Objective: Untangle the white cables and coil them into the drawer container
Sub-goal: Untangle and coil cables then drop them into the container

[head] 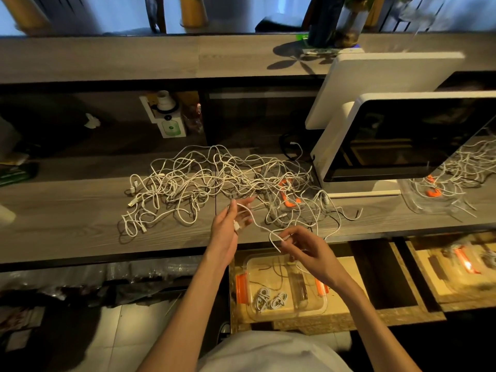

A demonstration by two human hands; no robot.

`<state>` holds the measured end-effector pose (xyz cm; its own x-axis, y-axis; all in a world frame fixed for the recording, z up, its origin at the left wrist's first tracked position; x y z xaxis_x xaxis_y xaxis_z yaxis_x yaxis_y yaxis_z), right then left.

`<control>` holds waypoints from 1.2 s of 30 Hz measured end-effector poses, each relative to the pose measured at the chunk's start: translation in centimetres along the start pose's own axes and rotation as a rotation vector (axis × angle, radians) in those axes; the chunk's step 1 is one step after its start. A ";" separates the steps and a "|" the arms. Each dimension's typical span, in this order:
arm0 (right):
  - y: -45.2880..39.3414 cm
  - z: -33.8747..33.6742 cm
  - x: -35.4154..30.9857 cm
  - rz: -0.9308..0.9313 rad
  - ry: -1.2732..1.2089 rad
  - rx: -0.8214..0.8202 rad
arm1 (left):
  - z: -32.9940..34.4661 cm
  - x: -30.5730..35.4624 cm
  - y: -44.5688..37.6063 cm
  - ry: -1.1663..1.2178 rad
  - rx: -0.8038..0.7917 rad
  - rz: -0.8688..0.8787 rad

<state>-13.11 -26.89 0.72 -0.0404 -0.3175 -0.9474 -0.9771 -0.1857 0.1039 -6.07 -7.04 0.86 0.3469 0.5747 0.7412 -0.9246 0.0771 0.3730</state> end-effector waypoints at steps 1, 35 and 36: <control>0.2 0.0 0.0 -0.004 -0.007 0.010 | -0.1 0.0 -0.1 0.035 0.011 0.010; -3.1 -7.2 -2.7 -0.074 0.343 0.191 | 0.2 1.2 0.4 -0.479 -0.072 0.050; -2.8 -7.7 -2.4 -0.071 0.357 0.191 | -0.1 1.4 0.3 -0.439 -0.026 0.057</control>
<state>-8.65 -32.80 4.99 0.0703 -0.6191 -0.7821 -0.9975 -0.0531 -0.0476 -5.87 -6.17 1.95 0.3241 0.1789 0.9289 -0.9459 0.0791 0.3148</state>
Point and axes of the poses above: each hand's wrist, its own y-axis away from the middle knuckle, its own z-axis out of the palm, x = y × z, the point moved 4 cm from there along -y, towards the middle knuckle, and after that the axes turned 8 degrees about y, right-handed, at the moved point
